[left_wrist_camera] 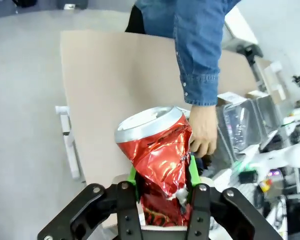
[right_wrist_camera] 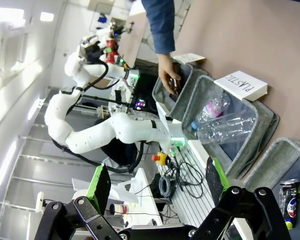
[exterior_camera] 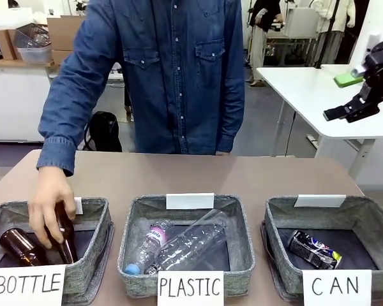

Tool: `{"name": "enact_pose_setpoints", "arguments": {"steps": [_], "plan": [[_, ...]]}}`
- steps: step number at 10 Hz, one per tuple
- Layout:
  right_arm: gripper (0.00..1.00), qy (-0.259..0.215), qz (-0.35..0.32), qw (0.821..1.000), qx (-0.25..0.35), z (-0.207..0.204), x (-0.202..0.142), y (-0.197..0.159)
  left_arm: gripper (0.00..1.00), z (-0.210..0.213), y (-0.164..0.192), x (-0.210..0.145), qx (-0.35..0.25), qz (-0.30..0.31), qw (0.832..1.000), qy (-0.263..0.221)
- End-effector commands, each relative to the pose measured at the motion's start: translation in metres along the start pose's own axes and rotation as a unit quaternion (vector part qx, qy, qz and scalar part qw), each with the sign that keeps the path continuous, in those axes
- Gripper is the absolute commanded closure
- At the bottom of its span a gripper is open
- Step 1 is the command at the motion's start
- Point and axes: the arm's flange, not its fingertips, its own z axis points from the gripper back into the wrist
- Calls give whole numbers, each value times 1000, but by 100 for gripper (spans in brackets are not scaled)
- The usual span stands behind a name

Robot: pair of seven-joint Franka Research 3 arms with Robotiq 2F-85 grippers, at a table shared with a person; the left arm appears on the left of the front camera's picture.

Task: Sort the can waste into the basket.
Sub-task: Pick up the can waste from the table and place it in the right Fabric basket.

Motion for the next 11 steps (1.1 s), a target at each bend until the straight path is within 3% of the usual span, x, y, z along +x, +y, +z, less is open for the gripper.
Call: {"name": "enact_pose_setpoints", "arguments": {"steps": [1, 4, 6, 9, 11], "plan": [[0, 3, 8, 1000, 1, 2, 0, 1, 100, -12, 14, 5, -20, 21, 999, -26], [0, 3, 8, 1000, 1, 2, 0, 1, 100, -33, 22, 20, -63, 33, 997, -31], [0, 3, 8, 1000, 1, 2, 0, 1, 100, -70, 3, 40, -135, 28, 989, -48], [0, 3, 8, 1000, 1, 2, 0, 1, 100, -169, -72, 66, -194, -38, 980, 9], [0, 3, 8, 1000, 1, 2, 0, 1, 100, -227, -119, 74, -234, -76, 969, 21]]}}
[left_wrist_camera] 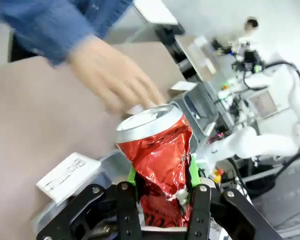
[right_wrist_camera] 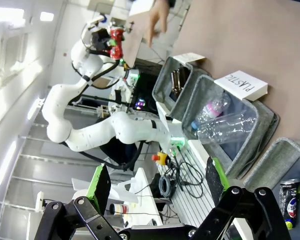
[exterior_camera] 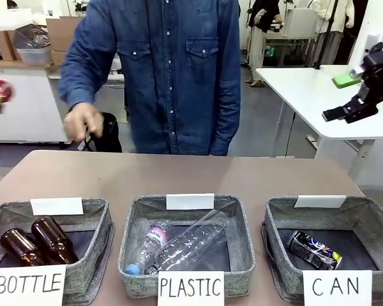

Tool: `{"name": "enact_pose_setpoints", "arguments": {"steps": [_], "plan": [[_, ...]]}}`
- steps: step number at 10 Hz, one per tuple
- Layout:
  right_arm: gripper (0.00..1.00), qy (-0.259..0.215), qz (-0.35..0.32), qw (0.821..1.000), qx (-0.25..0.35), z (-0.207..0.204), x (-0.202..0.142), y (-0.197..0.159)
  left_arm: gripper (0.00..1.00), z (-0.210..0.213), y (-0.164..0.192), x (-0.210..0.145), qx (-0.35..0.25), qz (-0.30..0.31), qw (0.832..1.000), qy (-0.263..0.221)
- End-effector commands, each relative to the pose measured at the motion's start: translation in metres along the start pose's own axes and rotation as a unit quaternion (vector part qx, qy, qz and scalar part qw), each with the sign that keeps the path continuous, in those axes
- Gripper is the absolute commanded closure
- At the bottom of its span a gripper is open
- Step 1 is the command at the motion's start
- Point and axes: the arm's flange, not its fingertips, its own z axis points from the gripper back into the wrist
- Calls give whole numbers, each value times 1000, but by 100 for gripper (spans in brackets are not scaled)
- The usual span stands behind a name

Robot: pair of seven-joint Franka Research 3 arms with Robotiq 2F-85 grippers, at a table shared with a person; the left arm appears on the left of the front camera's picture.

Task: Sort the can waste into the basket.
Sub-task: Pick up the can waste from the table and place it in the right Fabric basket.

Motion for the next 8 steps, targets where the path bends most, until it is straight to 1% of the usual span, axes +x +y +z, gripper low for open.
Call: {"name": "enact_pose_setpoints", "arguments": {"steps": [1, 2, 3, 4, 5, 6, 7, 8], "plan": [[0, 3, 8, 1000, 2, 2, 0, 1, 100, -54, -10, 5, -51, -42, 998, -1], [0, 3, 8, 1000, 2, 2, 0, 1, 100, -87, -19, 8, -58, -52, 997, 9], [0, 3, 8, 1000, 2, 2, 0, 1, 100, -117, -28, 5, -48, -70, 996, 16], [0, 3, 8, 1000, 2, 2, 0, 1, 100, -149, -40, 0, -52, -103, 992, 59], [0, 3, 8, 1000, 2, 2, 0, 1, 100, -184, -51, -6, -40, -130, 988, 76], [0, 3, 8, 1000, 2, 2, 0, 1, 100, -205, -58, -10, -63, -134, 982, 118], [0, 3, 8, 1000, 2, 2, 0, 1, 100, -248, -68, -18, -29, -134, 983, 121], [0, 3, 8, 1000, 2, 2, 0, 1, 100, -265, -54, -21, 107, -81, 981, 143]]}}
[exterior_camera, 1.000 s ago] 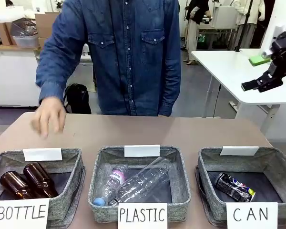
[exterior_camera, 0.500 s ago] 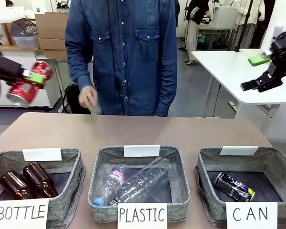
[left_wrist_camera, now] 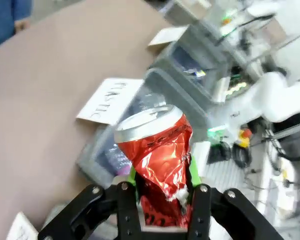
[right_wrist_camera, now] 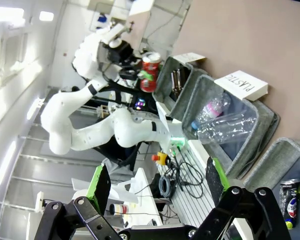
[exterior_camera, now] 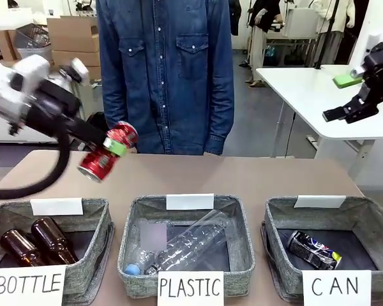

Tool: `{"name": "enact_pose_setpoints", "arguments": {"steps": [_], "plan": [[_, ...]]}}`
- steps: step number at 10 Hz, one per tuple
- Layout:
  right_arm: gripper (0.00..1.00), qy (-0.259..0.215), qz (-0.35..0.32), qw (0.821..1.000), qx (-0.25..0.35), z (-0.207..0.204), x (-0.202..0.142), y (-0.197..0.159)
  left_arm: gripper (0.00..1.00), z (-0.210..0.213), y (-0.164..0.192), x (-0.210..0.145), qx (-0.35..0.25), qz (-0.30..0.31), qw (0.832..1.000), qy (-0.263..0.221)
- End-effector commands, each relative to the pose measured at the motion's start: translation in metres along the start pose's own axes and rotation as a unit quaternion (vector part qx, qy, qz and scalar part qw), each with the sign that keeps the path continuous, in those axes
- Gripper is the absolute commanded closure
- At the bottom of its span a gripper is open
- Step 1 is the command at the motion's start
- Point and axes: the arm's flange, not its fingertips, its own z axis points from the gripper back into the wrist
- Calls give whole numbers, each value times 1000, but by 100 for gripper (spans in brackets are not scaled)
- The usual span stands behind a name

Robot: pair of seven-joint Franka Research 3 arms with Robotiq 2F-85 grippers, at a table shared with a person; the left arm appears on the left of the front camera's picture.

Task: Sort the can waste into the basket.
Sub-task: Pick up the can waste from the table and place it in the right Fabric basket.

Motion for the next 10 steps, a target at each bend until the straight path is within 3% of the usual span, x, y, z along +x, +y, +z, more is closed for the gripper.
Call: {"name": "enact_pose_setpoints", "arguments": {"steps": [1, 4, 5, 6, 8, 10], "plan": [[0, 3, 8, 1000, 2, 2, 0, 1, 100, 27, 0, -1, -52, -10, 998, -18], [0, 3, 8, 1000, 2, 2, 0, 1, 100, 27, 0, -1, -52, -10, 998, -18], [0, 0, 0, 1000, 0, 0, 0, 0, 60, 15, 2, -1, -29, 0, 1000, -12], [0, 27, -6, 1000, -4, -2, 1, 5, 60, -22, -29, 16, -27, -90, 996, -2], [0, 34, -29, 998, -34, 50, -17, 10, 60, -104, -116, 52, -99, -300, 949, 25], [0, -2, -67, 993, -98, 118, -60, 15, 60, -167, -170, 82, -123, -420, 898, 48]]}}
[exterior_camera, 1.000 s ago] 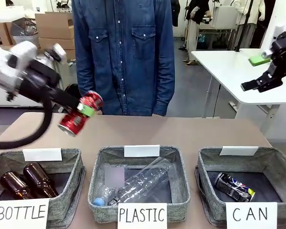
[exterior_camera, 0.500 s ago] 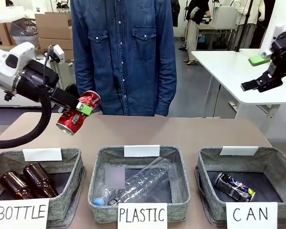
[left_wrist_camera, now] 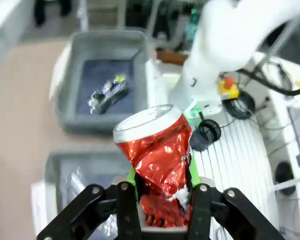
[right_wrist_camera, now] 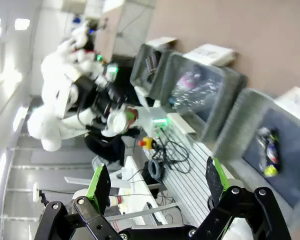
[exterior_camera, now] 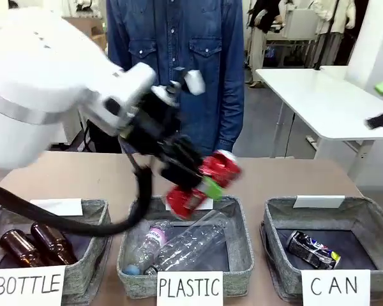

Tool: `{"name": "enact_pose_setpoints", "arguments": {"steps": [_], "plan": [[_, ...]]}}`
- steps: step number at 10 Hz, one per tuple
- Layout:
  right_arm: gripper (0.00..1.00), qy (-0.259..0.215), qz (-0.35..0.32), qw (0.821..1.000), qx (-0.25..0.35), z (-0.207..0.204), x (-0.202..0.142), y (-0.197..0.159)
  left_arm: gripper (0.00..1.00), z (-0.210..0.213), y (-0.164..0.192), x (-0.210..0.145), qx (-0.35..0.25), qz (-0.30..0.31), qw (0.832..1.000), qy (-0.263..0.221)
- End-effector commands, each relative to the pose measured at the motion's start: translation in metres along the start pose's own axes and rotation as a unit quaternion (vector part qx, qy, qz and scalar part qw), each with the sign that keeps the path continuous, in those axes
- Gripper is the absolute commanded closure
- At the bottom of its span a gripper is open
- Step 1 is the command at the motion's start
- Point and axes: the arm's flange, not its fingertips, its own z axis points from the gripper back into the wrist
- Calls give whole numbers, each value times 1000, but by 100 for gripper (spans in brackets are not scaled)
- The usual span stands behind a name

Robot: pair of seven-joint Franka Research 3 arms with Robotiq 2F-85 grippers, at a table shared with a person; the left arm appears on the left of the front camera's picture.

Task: Sort the can waste into the basket.
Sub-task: Pick up the can waste from the table and place it in the right Fabric basket.

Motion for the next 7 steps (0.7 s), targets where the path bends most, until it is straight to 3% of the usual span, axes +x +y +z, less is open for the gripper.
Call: {"name": "enact_pose_setpoints", "arguments": {"steps": [1, 3, 4, 5, 7], "plan": [[0, -56, -35, 996, -52, 64, -49, 0, 60, -48, 49, 31, 5, -136, 991, -2], [0, -145, -27, 988, -48, 82, -85, -13, 60, -107, 76, 74, 6, -223, 974, 37], [0, -70, -29, 996, -48, 75, -62, -6, 60, -132, 94, 91, 4, -281, 958, 57], [0, -70, -29, 996, -48, 75, -62, -6, 60, -151, 112, 101, -3, -297, 953, 63], [0, -70, -29, 996, -48, 75, -62, -6, 60, -177, 132, 111, -36, -275, 960, 34]]}}
